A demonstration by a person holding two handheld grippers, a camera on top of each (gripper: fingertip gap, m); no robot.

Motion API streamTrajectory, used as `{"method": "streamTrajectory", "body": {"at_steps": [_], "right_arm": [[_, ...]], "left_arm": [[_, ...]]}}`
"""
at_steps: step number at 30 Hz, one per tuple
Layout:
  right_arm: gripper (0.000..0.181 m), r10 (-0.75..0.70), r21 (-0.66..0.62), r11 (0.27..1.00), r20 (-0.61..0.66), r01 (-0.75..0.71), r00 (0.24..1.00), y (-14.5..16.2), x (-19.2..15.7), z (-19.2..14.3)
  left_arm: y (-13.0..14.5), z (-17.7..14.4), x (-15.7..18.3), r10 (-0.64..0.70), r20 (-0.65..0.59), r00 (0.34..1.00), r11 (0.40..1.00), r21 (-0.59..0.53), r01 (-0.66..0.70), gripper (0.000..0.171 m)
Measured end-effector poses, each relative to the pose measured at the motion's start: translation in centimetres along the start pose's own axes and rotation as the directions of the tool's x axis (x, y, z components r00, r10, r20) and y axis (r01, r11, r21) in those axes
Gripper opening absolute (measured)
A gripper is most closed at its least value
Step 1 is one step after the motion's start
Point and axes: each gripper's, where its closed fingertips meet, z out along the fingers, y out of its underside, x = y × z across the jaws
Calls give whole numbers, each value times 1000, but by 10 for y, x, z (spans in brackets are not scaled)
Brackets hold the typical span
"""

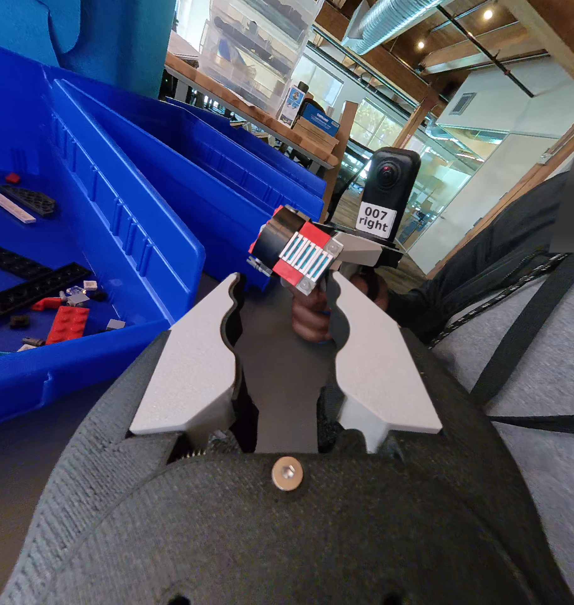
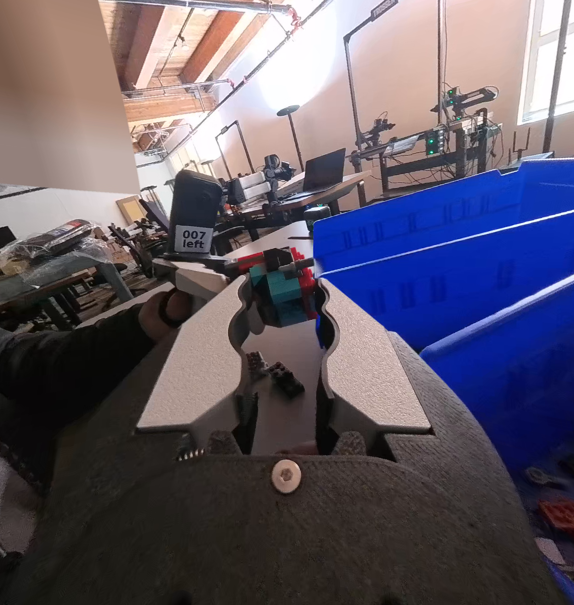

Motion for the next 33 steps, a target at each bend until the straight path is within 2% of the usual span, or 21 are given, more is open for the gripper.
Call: {"method": "streamTrajectory", "body": {"at_steps": [12, 24, 33], "right_arm": [[39, 207, 51, 975, 154, -217, 966, -9, -12, -1], [39, 296, 55, 948, 214, -314, 931, -11, -14, -1], [39, 419, 69, 890, 271, -451, 867, -16, -10, -4]], "left_arm": [[-11, 1, 15, 6, -101, 995, 993, 118, 6, 60], [-15, 0, 16, 117, -51, 992, 981, 160, -107, 56], [-17, 1, 17, 128, -34, 991, 972, 200, -119, 52]]}}
